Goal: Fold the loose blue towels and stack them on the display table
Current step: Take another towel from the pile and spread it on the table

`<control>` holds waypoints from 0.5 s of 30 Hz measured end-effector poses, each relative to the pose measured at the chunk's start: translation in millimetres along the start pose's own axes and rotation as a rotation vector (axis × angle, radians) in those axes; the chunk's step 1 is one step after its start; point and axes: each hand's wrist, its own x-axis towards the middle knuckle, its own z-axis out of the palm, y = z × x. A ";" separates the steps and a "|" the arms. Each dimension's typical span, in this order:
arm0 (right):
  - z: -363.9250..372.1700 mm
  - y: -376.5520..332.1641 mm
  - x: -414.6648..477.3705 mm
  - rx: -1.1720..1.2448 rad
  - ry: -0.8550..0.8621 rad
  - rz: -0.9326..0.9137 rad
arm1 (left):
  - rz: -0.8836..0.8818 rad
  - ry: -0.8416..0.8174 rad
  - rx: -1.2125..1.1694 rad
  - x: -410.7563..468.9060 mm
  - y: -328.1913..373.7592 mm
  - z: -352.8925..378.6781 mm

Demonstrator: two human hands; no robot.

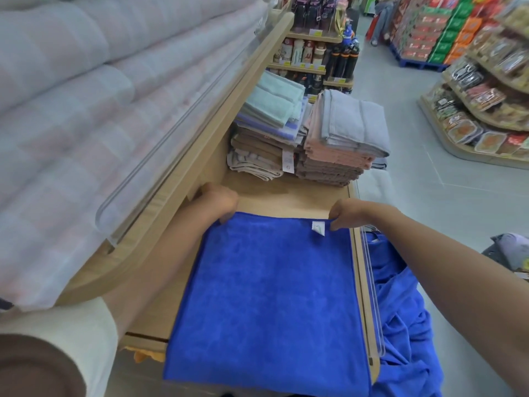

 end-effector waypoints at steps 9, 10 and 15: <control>-26.4 17.7 0.8 0.003 0.378 0.022 | -0.127 0.387 -0.215 5.9 -11.1 -16.4; -28.8 19.6 -1.5 0.028 0.412 0.030 | -0.136 0.407 -0.246 4.2 -13.0 -18.6; -27.1 25.1 -21.6 0.122 0.475 0.024 | -0.096 0.555 -0.433 -18.0 -22.1 -20.5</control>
